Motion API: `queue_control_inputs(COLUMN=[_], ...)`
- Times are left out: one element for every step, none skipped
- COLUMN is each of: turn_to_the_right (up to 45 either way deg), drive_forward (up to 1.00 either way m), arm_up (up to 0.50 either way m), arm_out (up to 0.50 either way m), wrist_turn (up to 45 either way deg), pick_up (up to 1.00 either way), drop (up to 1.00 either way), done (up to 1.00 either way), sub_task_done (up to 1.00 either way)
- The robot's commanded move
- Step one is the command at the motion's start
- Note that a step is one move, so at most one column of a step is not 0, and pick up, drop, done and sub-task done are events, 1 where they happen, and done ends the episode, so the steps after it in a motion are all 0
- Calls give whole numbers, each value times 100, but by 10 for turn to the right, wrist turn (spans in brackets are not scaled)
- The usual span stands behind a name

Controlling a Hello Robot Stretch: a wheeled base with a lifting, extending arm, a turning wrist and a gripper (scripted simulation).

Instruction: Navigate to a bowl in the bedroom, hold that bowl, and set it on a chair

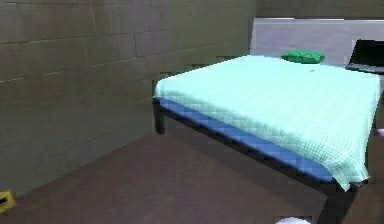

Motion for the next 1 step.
queue_control_inputs(turn_to_the_right=[-450], drive_forward=[0], arm_up=[0], arm_out=[0], wrist_turn=[0], pick_up=[0], drop=[0], done=[0], sub_task_done=[0])
